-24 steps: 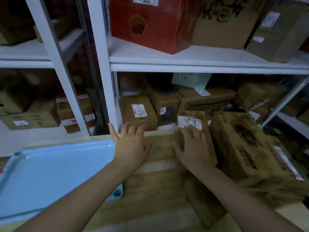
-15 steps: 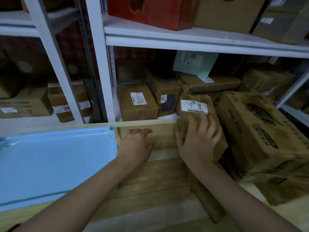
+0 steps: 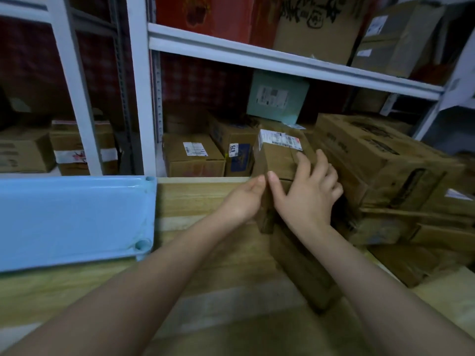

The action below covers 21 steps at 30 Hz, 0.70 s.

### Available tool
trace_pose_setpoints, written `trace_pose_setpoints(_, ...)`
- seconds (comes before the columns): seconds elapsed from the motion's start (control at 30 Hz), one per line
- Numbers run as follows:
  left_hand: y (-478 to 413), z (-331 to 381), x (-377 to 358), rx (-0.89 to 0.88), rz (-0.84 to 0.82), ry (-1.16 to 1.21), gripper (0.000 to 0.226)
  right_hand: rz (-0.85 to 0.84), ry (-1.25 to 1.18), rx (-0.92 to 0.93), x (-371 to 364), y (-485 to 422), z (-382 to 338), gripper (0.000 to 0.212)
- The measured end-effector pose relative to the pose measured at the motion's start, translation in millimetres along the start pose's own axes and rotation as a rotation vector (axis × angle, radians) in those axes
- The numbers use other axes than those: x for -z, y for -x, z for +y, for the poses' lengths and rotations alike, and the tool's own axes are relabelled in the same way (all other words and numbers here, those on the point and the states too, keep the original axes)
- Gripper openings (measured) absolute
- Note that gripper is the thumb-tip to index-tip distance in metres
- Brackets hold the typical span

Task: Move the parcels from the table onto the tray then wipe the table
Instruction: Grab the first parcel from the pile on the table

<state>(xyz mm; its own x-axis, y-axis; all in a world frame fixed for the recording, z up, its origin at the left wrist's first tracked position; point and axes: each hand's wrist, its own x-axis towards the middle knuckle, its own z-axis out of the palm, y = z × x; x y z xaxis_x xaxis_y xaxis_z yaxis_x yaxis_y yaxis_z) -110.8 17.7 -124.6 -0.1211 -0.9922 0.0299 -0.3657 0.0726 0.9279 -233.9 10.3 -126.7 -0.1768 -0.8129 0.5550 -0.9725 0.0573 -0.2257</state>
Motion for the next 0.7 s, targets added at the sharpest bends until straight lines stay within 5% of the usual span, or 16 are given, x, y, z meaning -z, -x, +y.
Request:
trace_pose_setpoints(0.5, 100.7, 31.6, -7.5, 0.075, 0.071, 0.122, 0.049, -0.212, -0.221, -0.161, 73.7, 52.5, 16.6, 0.063)
trace_pose_setpoints(0.7, 93.3, 28.0, -12.8, 0.074, 0.048, 0.106, 0.053, -0.307, -0.139, -0.023, 75.9, 58.4, 10.0, 0.056)
